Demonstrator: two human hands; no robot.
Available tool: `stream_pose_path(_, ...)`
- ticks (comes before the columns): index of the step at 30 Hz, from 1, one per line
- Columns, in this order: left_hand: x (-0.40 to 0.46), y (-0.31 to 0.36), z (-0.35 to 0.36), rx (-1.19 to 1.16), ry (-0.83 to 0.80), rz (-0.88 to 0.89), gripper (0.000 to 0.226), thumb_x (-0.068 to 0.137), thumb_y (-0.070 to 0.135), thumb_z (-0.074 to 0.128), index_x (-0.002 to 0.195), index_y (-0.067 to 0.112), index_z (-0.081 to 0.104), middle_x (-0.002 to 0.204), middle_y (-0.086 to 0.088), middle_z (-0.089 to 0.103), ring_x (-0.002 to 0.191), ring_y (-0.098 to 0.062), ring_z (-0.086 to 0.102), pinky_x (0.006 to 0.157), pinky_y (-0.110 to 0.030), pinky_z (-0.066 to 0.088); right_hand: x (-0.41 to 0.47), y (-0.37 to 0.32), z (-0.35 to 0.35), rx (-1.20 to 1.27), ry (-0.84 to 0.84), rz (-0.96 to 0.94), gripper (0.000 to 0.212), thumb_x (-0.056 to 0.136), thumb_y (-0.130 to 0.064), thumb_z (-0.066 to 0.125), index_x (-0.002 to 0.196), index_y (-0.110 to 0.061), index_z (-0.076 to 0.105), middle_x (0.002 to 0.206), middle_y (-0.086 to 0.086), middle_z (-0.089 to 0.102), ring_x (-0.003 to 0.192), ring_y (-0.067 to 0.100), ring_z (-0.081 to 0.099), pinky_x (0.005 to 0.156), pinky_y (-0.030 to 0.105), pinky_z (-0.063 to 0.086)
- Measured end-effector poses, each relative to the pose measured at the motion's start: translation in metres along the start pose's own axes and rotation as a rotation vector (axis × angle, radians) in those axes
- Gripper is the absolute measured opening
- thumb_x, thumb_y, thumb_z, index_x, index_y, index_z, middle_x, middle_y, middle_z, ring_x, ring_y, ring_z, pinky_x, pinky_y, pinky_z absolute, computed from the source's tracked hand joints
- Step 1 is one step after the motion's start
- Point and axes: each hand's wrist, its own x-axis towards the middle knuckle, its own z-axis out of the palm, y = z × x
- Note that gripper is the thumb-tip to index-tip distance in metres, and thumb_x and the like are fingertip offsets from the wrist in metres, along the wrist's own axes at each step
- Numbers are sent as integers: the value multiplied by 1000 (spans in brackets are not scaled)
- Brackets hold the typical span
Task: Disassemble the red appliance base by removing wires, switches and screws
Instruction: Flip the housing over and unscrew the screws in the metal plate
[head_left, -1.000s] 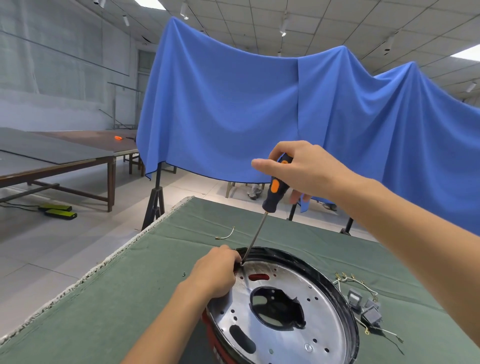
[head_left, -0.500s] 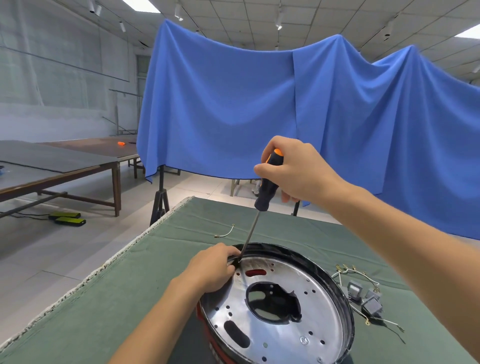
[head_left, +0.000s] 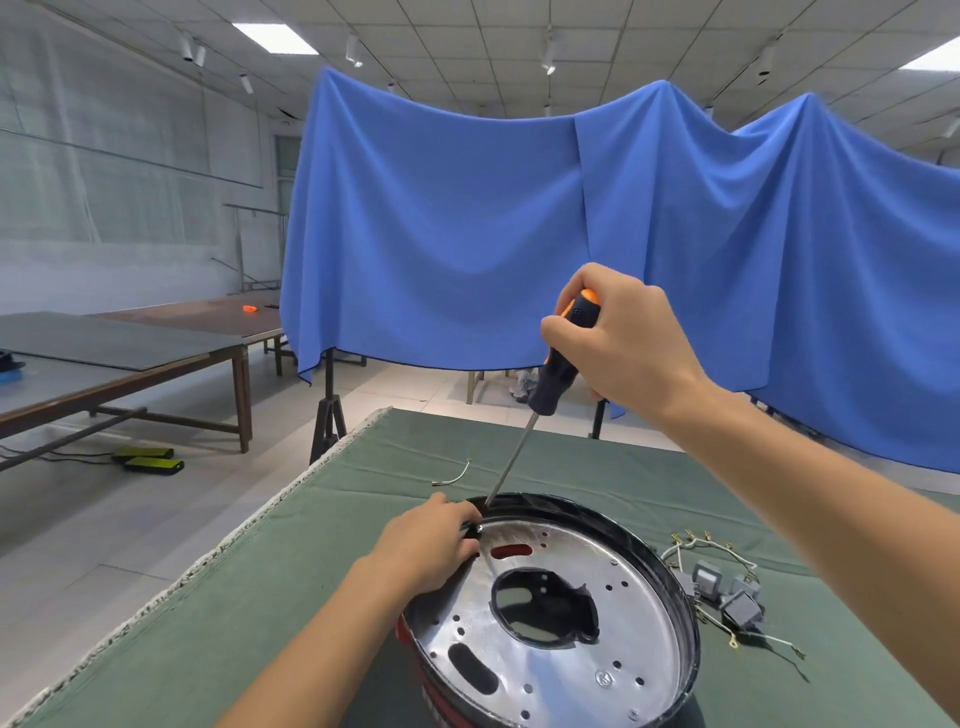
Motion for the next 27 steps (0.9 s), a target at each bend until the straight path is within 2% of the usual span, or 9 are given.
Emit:
stream_pose_path(5, 4, 5, -3, 117, 34, 42, 31, 96, 34, 46, 126, 30, 53, 122, -3, 49, 114, -25, 50, 89, -37, 43, -27, 28, 1, 90, 268, 47, 10, 75, -25, 58, 75, -17, 53, 57, -6, 63, 52, 12, 54, 53, 31, 47)
stream_pose_path(8, 10, 8, -4, 144, 86, 56, 23, 94, 27, 48, 113, 27, 61, 114, -2, 54, 109, -26, 53, 84, -35, 44, -54, 49, 10, 252, 405, 121, 10, 80, -25, 59, 77, -21, 51, 60, -12, 66, 45, 10, 57, 46, 25, 46)
stream_pose_path(12, 17, 10, -2, 158, 137, 60, 17, 88, 22, 51, 97, 23, 65, 104, -2, 59, 98, -28, 57, 74, -32, 44, -87, 77, 36, 475, 542, 341, 19, 89, -18, 64, 78, -27, 52, 65, 0, 66, 39, 16, 58, 38, 24, 45)
stream_pose_path(17, 19, 11, 0, 233, 165, 101, 16, 89, 22, 49, 96, 22, 63, 103, -4, 58, 95, -31, 58, 72, -33, 41, -104, 92, 68, 609, 571, 559, 15, 92, -18, 63, 83, -22, 52, 74, 4, 67, 41, 16, 61, 41, 25, 49)
stream_pose_path(22, 18, 12, 5, 354, 183, 163, 12, 95, 24, 42, 101, 16, 50, 103, -9, 50, 88, -34, 57, 65, -35, 32, -107, 94, 76, 656, 538, 606, 13, 92, -20, 63, 85, -21, 52, 73, 2, 66, 44, 17, 63, 44, 28, 53)
stream_pose_path(27, 19, 13, 9, 327, 226, 178, 9, 92, 19, 44, 100, 16, 42, 104, -6, 47, 94, -31, 53, 66, -37, 36, -110, 98, 77, 671, 463, 672, 13, 93, -19, 63, 87, -19, 51, 70, -3, 64, 45, 15, 63, 46, 30, 55)
